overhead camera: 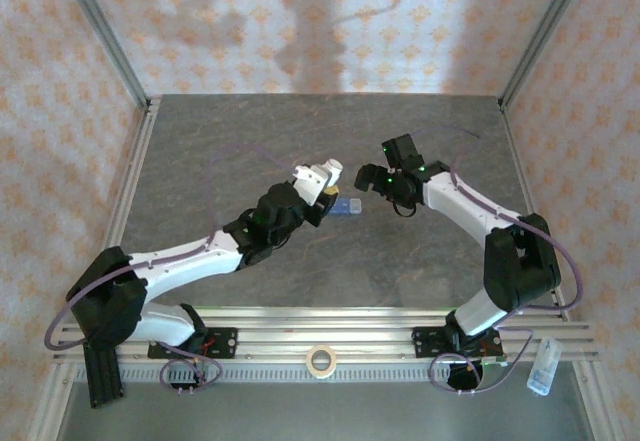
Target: Sort the pills into containers
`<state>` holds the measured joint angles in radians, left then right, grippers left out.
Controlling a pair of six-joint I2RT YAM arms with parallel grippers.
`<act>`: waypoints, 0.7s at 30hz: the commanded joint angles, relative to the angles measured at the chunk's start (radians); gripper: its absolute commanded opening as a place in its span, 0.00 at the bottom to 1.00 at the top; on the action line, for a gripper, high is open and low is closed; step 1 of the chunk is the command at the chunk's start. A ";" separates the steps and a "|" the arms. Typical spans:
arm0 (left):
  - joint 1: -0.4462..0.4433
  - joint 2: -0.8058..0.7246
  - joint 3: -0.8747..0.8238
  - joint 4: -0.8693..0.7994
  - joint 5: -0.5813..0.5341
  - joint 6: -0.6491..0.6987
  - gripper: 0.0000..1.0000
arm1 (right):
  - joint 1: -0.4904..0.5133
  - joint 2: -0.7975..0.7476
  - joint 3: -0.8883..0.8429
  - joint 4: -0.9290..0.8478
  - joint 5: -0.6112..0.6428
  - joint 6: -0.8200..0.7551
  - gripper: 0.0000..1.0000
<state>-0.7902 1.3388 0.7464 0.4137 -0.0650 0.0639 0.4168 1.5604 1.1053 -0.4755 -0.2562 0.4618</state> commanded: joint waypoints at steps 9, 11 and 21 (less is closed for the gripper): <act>0.043 -0.069 -0.056 0.085 0.060 -0.035 0.00 | 0.094 0.000 0.064 -0.090 0.018 -0.069 0.96; 0.043 -0.073 -0.073 0.100 0.062 -0.046 0.00 | 0.113 0.003 0.076 -0.101 0.030 -0.074 0.96; 0.064 -0.132 -0.189 0.174 0.041 -0.071 0.00 | 0.200 0.023 0.119 -0.170 0.097 -0.083 0.95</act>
<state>-0.7422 1.2442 0.5808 0.5148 -0.0113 0.0170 0.6014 1.5700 1.1957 -0.5896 -0.2146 0.3904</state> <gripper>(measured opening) 0.444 0.957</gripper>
